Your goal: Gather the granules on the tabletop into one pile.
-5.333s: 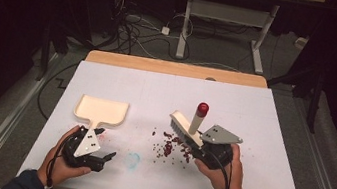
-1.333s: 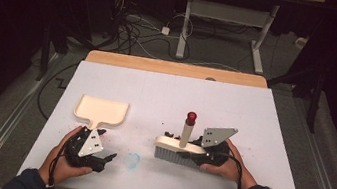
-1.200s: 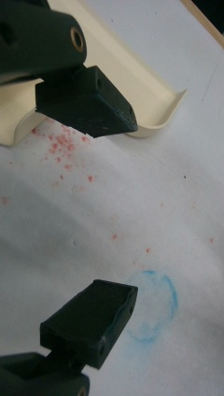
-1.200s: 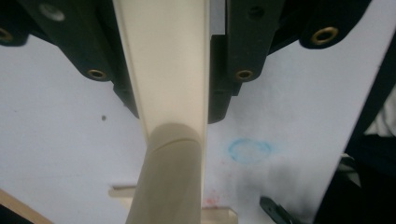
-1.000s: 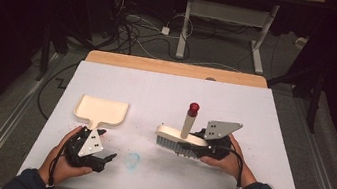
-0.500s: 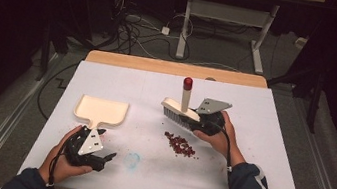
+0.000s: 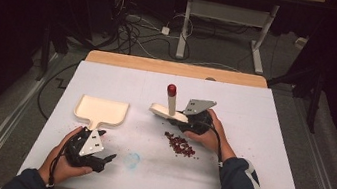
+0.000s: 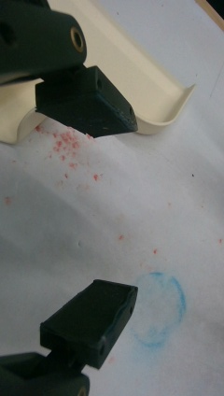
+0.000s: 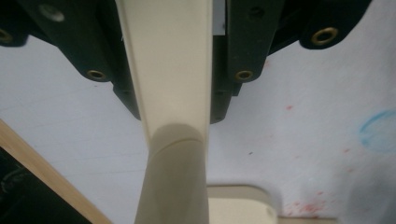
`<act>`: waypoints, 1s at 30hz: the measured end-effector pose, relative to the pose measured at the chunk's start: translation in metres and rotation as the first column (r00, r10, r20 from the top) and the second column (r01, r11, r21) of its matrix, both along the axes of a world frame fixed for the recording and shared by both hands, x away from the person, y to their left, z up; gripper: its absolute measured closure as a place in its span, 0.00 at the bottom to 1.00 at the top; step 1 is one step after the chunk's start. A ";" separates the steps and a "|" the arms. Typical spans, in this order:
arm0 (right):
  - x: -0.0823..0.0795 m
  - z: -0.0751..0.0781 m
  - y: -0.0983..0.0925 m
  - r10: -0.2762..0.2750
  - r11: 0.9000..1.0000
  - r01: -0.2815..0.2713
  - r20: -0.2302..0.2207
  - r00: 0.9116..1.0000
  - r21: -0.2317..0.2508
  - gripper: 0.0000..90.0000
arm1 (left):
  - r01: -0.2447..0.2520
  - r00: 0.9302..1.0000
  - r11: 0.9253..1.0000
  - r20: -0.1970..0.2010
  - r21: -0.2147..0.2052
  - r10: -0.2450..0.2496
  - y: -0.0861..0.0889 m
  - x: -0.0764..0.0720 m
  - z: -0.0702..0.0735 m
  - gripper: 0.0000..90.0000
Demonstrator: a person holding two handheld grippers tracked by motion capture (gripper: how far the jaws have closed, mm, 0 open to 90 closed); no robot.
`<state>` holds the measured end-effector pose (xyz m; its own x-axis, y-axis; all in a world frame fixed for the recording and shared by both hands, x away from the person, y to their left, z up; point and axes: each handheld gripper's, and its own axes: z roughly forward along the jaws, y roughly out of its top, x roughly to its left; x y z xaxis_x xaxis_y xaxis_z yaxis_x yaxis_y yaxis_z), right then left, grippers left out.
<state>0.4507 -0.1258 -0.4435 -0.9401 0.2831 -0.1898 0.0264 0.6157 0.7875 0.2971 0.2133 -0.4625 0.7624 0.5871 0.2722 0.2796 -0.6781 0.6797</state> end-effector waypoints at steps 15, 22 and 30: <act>-0.028 0.002 -0.040 0.158 0.987 -0.158 -0.017 0.987 -0.014 0.74 | 0.001 1.000 1.000 -0.006 0.013 0.000 -0.002 0.000 -0.001 0.20; -0.032 0.002 -0.052 0.138 0.990 -0.138 -0.009 0.990 -0.003 0.74 | 0.003 1.000 1.000 -0.011 0.016 -0.003 -0.002 0.000 -0.001 0.20; -0.031 0.005 -0.061 0.021 0.997 -0.022 0.014 1.000 0.070 0.75 | 0.006 1.000 1.000 -0.002 0.015 -0.006 -0.002 -0.001 0.000 0.20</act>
<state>0.4194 -0.1870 -0.4385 -0.9435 0.2763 -0.1829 0.0030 0.5591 0.8291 0.2961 0.2112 -0.4626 0.7667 0.5781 0.2792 0.2768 -0.6901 0.6687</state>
